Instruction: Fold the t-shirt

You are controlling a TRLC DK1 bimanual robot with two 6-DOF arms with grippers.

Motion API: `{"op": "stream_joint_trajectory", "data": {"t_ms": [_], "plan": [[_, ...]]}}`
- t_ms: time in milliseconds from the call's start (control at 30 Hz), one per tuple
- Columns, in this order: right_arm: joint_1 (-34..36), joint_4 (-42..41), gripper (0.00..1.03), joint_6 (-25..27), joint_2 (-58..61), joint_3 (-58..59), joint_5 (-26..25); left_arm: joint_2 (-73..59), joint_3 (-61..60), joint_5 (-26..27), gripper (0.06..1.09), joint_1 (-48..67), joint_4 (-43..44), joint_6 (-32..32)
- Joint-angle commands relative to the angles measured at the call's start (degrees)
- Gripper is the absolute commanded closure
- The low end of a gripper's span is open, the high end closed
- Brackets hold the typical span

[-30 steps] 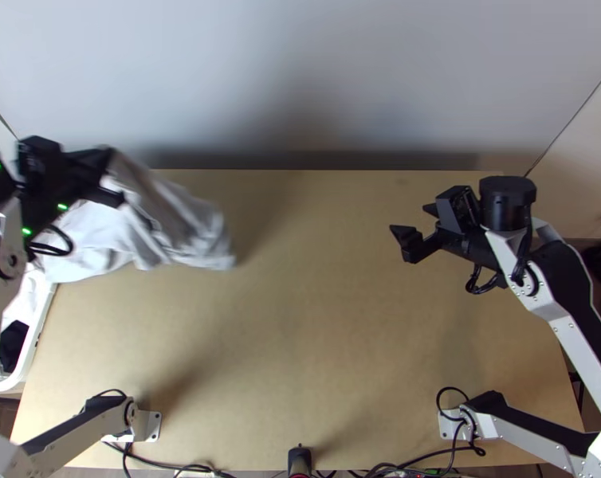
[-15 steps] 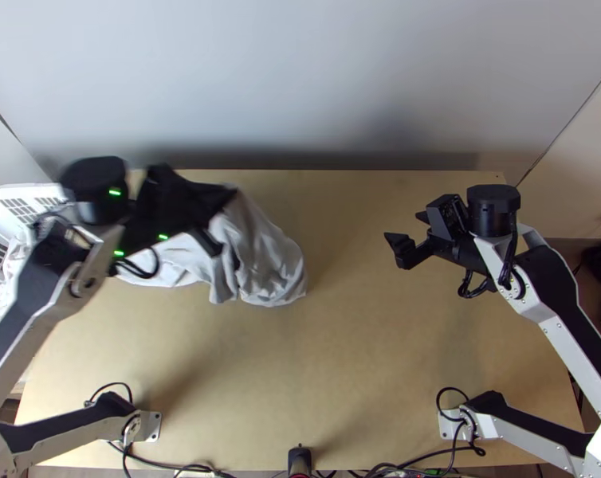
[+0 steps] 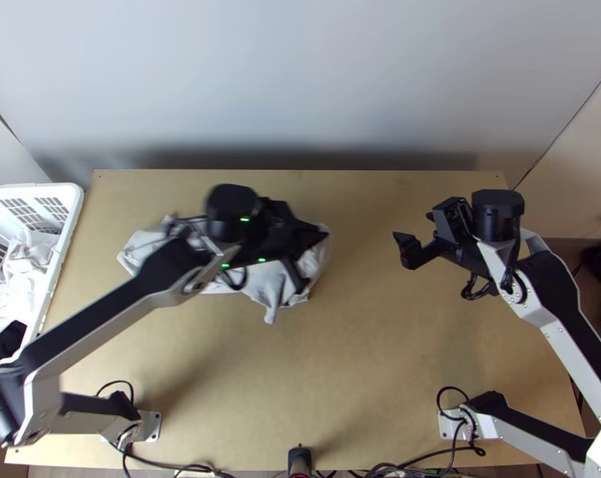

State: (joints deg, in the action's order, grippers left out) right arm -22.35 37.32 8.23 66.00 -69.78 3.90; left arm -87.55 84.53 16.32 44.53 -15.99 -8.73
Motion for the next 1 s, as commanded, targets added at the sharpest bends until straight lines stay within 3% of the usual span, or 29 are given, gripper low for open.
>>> {"op": "stream_joint_trajectory", "data": {"t_ms": [0, 233, 267, 300, 367, 500, 733, 967], "plan": [[1.52, -0.14, 0.05, 0.38, -4.03, 1.14, -0.74, -13.35, 4.15, 0.03, 1.05, 1.61, 4.47, 0.73], [1.96, -0.23, 0.05, 1.18, -7.64, 2.81, -2.32, -24.78, 13.20, 0.03, 1.05, -0.85, 4.91, 1.61], [2.13, -0.32, 0.05, 1.26, -7.81, 2.89, -2.41, -25.83, 14.26, -0.32, 0.95, -1.38, 4.91, 1.79], [2.49, -0.49, 0.05, 1.44, -8.16, 2.98, -2.58, -26.53, 14.96, -0.58, 0.72, -2.08, 4.91, 1.79], [2.57, -1.20, 0.05, 1.70, -8.69, 3.16, -2.67, -26.80, 15.49, -0.67, 0.12, -3.66, 5.00, 1.61], [2.57, -1.73, 0.05, 2.23, -8.87, 3.33, -2.76, -25.48, 15.75, -0.76, 0.10, -7.27, 3.95, 1.26], [2.57, -2.87, 0.05, 1.18, -7.64, 2.54, -2.67, -16.16, 15.31, -0.58, 0.10, -15.09, -8.18, 0.38], [1.96, -2.52, 0.05, -1.64, -4.47, 2.37, -2.67, -7.64, 8.72, 1.26, 0.10, -22.39, -10.64, 0.73]]}}
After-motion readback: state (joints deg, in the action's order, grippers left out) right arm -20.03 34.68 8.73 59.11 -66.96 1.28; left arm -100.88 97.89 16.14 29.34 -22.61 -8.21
